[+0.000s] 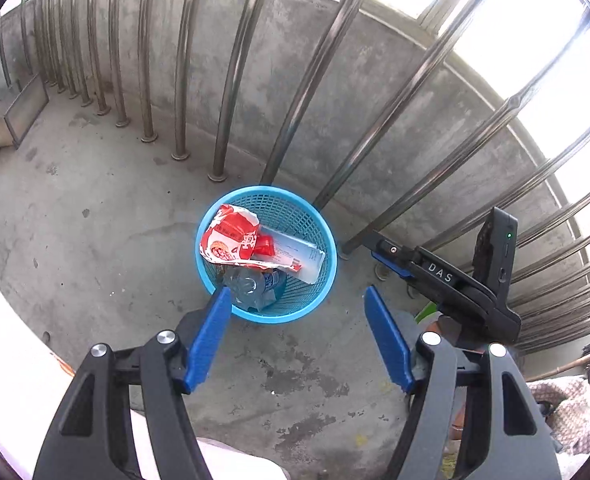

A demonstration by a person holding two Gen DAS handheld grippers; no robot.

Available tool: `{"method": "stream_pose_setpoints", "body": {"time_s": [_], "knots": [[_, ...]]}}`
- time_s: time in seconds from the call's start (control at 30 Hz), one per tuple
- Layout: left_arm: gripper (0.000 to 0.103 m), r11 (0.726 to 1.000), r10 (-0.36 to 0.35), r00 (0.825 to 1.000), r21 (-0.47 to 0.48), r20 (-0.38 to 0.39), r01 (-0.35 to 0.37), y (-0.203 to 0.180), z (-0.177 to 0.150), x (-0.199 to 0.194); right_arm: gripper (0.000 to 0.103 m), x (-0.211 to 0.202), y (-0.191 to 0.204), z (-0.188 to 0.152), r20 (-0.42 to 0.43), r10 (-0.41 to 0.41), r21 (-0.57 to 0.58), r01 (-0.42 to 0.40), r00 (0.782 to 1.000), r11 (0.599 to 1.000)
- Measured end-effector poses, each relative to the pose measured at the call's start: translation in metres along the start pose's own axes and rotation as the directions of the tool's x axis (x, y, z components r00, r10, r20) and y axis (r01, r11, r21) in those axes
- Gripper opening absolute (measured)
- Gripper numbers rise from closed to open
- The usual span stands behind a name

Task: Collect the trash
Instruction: 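Move both tools back to the purple noodle pack and green bag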

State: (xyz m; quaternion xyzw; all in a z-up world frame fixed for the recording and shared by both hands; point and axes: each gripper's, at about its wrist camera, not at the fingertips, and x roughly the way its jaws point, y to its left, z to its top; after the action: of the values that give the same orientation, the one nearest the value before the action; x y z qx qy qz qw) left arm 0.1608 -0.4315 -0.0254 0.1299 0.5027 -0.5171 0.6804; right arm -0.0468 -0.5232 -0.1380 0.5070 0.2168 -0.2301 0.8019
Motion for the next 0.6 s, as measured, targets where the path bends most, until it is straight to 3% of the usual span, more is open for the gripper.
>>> {"method": "stream_pose_setpoints", "body": {"time_s": [0.23,0.4,0.5,0.6], "knots": [[0.067,0.997,0.016,0.99,-0.074,0.138,-0.006,-0.001,-0.033,-0.097,0.048,-0.029,0.076,-0.008,0.028,0.137,-0.153,-0.131,0.99,0.979],[0.067,0.99,0.082,0.98,-0.13,0.182,-0.058,0.022,-0.09,-0.162,0.049,-0.021,0.138,-0.029,-0.081,0.252,-0.241,-0.264,0.964,0.934],[0.068,0.968,0.165,0.955,-0.225,0.246,-0.109,0.053,-0.133,-0.205,0.051,-0.008,0.18,-0.051,-0.182,0.295,-0.288,-0.338,0.938,0.896],[0.07,0.922,0.284,0.913,-0.344,0.292,-0.177,0.088,-0.183,-0.244,0.057,0.012,0.224,-0.078,-0.316,0.333,-0.302,-0.427,0.888,0.852]]}}
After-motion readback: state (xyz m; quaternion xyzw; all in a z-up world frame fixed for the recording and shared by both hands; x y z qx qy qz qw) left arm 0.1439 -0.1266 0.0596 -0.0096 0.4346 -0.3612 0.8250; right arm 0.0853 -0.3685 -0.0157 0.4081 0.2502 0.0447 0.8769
